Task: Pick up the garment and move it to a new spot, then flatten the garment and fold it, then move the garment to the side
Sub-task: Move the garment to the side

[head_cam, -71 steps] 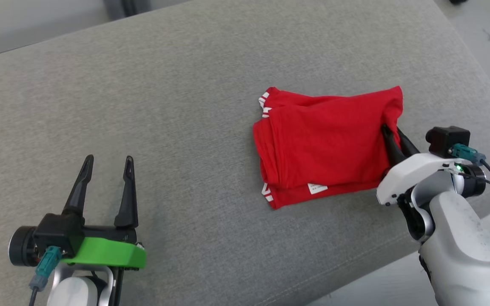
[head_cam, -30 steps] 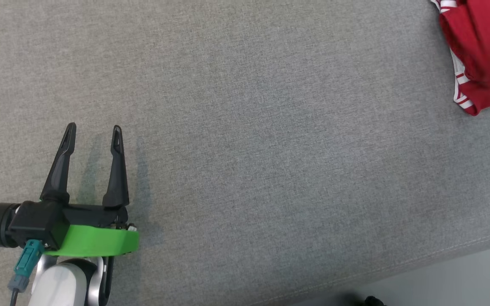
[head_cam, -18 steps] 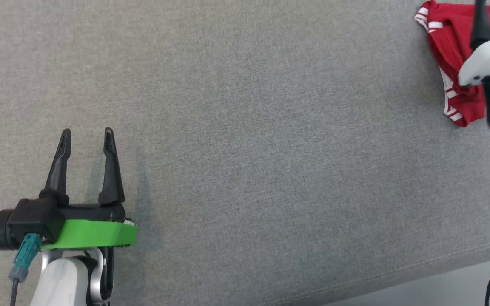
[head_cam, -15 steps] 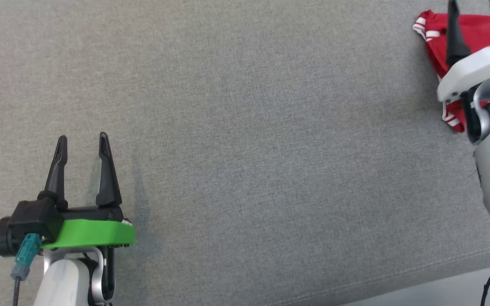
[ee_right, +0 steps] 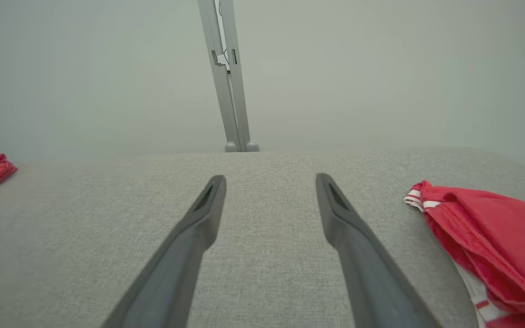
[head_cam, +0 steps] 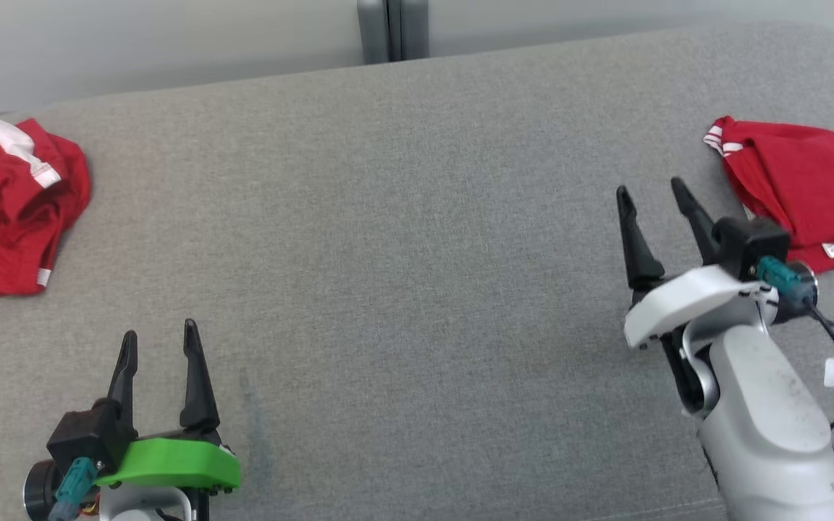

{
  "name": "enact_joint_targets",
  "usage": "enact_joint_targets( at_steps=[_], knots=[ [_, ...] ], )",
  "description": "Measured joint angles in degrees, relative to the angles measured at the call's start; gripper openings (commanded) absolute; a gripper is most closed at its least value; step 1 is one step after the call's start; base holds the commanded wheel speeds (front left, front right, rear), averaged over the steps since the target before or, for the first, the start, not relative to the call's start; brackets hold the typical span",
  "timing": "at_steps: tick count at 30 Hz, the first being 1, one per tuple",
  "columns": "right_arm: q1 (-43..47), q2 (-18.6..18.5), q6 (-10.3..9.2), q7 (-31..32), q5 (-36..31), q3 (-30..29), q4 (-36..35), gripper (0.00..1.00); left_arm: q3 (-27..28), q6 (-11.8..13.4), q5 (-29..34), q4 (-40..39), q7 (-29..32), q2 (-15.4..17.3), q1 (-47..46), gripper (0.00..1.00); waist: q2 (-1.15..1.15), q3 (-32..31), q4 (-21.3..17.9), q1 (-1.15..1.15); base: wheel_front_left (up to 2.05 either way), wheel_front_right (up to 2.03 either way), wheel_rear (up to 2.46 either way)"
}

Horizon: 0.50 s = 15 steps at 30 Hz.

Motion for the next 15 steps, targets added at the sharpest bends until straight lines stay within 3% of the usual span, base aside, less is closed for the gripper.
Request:
enact_joint_targets(
  at_steps=[6,15],
  knots=[
    [9.11,2.77,0.00,0.00,-0.56,-0.55,-5.42,1.00,0.34,-0.92,1.00,0.63,-0.02,-0.70,3.48,1.00,0.00,-4.58,1.92,0.00,0.00,0.00,0.00],
    [14.89,3.61,0.00,0.00,-0.35,0.73,-9.20,1.00,0.75,-1.42,1.68,0.88,-0.09,-1.26,6.52,1.00,0.00,-9.02,3.02,0.00,0.00,0.00,0.00]
  ],
)
